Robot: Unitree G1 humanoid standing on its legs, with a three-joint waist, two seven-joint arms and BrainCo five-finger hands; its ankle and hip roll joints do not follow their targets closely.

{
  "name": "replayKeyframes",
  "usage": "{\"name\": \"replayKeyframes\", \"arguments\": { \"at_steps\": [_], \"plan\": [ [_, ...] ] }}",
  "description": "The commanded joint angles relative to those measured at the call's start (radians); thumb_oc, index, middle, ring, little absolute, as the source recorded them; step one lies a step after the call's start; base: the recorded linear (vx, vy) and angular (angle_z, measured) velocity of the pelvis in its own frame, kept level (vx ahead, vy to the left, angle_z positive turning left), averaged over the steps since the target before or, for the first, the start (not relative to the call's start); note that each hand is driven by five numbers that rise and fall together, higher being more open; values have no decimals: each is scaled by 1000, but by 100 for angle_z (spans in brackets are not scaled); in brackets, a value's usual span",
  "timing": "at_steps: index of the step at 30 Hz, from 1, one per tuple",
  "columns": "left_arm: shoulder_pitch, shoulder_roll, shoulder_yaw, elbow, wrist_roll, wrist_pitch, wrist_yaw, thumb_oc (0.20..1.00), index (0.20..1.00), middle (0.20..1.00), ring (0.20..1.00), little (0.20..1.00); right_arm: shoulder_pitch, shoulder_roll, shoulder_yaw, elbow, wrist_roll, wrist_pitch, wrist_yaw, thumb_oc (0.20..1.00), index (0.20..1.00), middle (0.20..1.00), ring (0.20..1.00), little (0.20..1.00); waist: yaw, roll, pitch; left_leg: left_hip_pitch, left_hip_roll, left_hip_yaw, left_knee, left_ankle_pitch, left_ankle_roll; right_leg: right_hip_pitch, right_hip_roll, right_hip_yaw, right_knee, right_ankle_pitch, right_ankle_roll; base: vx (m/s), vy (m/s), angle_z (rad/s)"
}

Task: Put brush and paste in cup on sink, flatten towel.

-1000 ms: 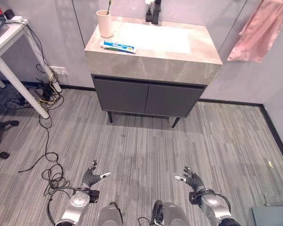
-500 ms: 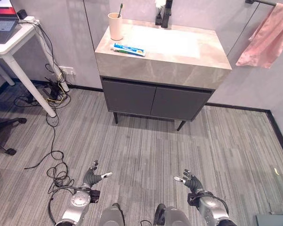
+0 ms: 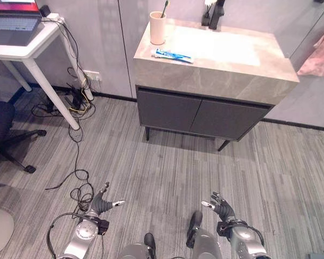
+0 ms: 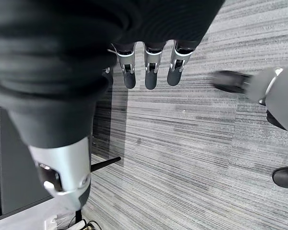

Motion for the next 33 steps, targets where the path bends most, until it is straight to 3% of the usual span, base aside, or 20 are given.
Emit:
{"name": "replayKeyframes", "arguments": {
  "at_steps": [1, 4, 5, 7, 9, 10, 14, 15, 16, 17, 19, 21, 23, 27, 28, 29, 30, 31, 32, 33],
  "plan": [
    [-35, 39, -12, -91, -30, -39, 24, 1000, 1000, 1000, 1000, 1000, -47, -16, -34, -23, 24, -29, -15, 1000, 1000, 1000, 1000, 1000, -31, -20, 10, 193, 83, -31, -46, -57, -99, 33, 21, 87, 47, 62, 45, 396, -142, 30],
    [-19, 28, -16, -82, -63, -36, 11, 1000, 1000, 1000, 1000, 1000, -18, -36, -42, -28, 15, -26, -10, 1000, 1000, 1000, 1000, 1000, -51, 5, -24, 220, 141, -55, -15, -1, -134, 46, 111, 86, 88, 3, 5, 442, -255, 56],
    [-3, 28, -15, -80, -89, -26, -11, 1000, 1000, 1000, 1000, 1000, -7, -48, -34, -23, 6, -23, 4, 1000, 1000, 1000, 1000, 1000, -52, 13, -36, 161, 190, -70, 166, 176, -179, 86, 178, 64, 75, -31, -42, 546, -417, 35],
    [-8, 45, -18, -83, -82, -18, -23, 1000, 1000, 1000, 1000, 1000, -2, -66, -32, -30, 4, -25, 3, 1000, 1000, 1000, 1000, 1000, -29, -11, -9, 24, 239, -71, 407, 290, -192, 143, 211, 58, 52, -69, -94, 362, -421, 15],
    [-12, 51, -17, -86, -86, -17, -26, 1000, 1000, 1000, 1000, 1000, -4, -77, -28, -42, 2, -25, 1, 1000, 1000, 1000, 1000, 1000, -22, -25, 1, -25, 240, -67, 486, 292, -181, 162, 216, 56, 40, -84, -111, 215, -262, -28],
    [-33, 60, -30, -91, -75, -15, -16, 1000, 1000, 1000, 1000, 1000, -20, -93, -30, -25, 4, -27, -12, 1000, 1000, 1000, 1000, 1000, -4, -33, 29, -115, 263, -33, 520, 256, -167, 201, 229, 56, 19, -114, -121, 266, -166, -63],
    [-48, 58, -36, -66, -42, -13, -11, 1000, 1000, 1000, 1000, 1000, -12, -109, -54, -7, -6, -26, -25, 1000, 1000, 1000, 1000, 1000, 7, -20, 15, -221, 304, 92, 254, 199, -180, 290, 238, 40, -32, -158, -85, 420, -21, -11],
    [-44, 59, -30, -63, -31, -13, -5, 1000, 1000, 1000, 1000, 1000, -12, -112, -51, -4, -18, -28, -24, 1000, 1000, 1000, 1000, 1000, 19, -15, 10, -250, 280, 95, 104, 251, -169, 288, 241, 43, -36, -160, -82, 295, 145, 7],
    [-39, 58, -28, -62, -31, -12, -7, 1000, 1000, 1000, 1000, 1000, -11, -113, -48, -9, -29, -26, -22, 1000, 1000, 1000, 1000, 1000, 24, -12, 4, -231, 276, 75, 35, 268, -171, 295, 241, 51, -34, -164, -79, 354, 197, -20],
    [-30, 58, -22, -57, -27, -11, -4, 1000, 1000, 1000, 1000, 1000, -7, -112, -39, -5, -46, -25, -20, 1000, 1000, 1000, 1000, 1000, 35, 2, -4, -223, 278, 38, -92, 342, -186, 310, 252, 57, -39, -179, -73, 398, 182, -44],
    [-12, 60, -18, -72, -23, -10, -9, 1000, 1000, 1000, 1000, 1000, -7, -114, -37, 4, -62, -24, -16, 1000, 1000, 1000, 1000, 1000, 52, 15, -12, -246, 296, -33, -195, 399, -206, 338, 252, 73, -30, -201, -69, 443, 206, -52],
    [1, 72, -12, -86, -23, -11, -18, 1000, 1000, 1000, 1000, 1000, -5, -109, -44, 13, -70, -23, -9, 1000, 1000, 1000, 1000, 1000, 55, 27, -20, -264, 315, -45, -196, 431, -223, 373, 244, 90, -16, -222, -62, 439, 226, -65],
    [23, 100, 1, -115, -25, -8, -31, 1000, 1000, 1000, 1000, 1000, -1, -91, -43, -4, -78, -12, 2, 1000, 1000, 1000, 1000, 1000, 65, 20, -35, -265, 281, -46, -118, 375, -182, 403, 211, 120, 39, -261, -50, 439, 307, -64],
    [18, 119, -8, -119, -11, -7, -39, 1000, 1000, 1000, 1000, 1000, -4, -77, -52, 5, -79, -10, 3, 1000, 1000, 1000, 1000, 1000, 73, 3, -38, -282, 240, -36, -57, 328, -153, 399, 171, 127, 90, -255, -35, 241, 249, 2],
    [27, 146, -16, -120, 16, 0, -54, 1000, 1000, 1000, 1000, 1000, -16, -69, -56, 10, -96, -5, -3, 1000, 1000, 1000, 1000, 1000, 76, -5, -42, -255, 204, -4, -42, 282, -120, 354, 122, 118, 202, -171, -12, 159, 239, 20],
    [27, 146, -16, -120, 16, 0, -55, 1000, 1000, 1000, 1000, 1000, -16, -69, -57, 10, -96, -5, -3, 1000, 1000, 1000, 1000, 1000, 79, -4, -45, -259, 206, -2, -43, 284, -120, 349, 123, 121, 202, -168, -12, 279, 430, -9],
    [31, 170, -26, -128, 46, 0, -61, 1000, 1000, 1000, 1000, 1000, -29, -72, -50, 10, -115, -6, -3, 1000, 1000, 1000, 1000, 1000, 69, 6, -32, -219, 195, 13, -61, 264, -100, 258, 103, 131, 336, -76, 3, 166, 343, -38],
    [46, 188, -25, -133, 62, -2, -63, 1000, 1000, 1000, 1000, 1000, -33, -78, -48, -4, -125, -8, 0, 1000, 1000, 1000, 1000, 1000, 60, 16, -14, -183, 195, 30, -76, 254, -91, 217, 95, 104, 400, -47, 10, 227, 454, -49],
    [65, 202, -23, -133, 70, -3, -75, 1000, 1000, 1000, 1000, 1000, -30, -83, -47, -17, -131, -9, 7, 1000, 1000, 1000, 1000, 1000, 53, 24, -3, -155, 190, 40, -87, 243, -82, 191, 91, 86, 434, -34, 17, 255, 373, -35],
    [85, 223, -33, -123, 108, -11, -83, 1000, 1000, 1000, 1000, 1000, -25, -83, -46, -10, -136, -14, 13, 1000, 1000, 1000, 1000, 1000, 34, 35, 9, -117, 180, 37, -116, 238, -78, 141, 149, 106, 407, -81, 10, 197, 224, -32]
  ]
}}
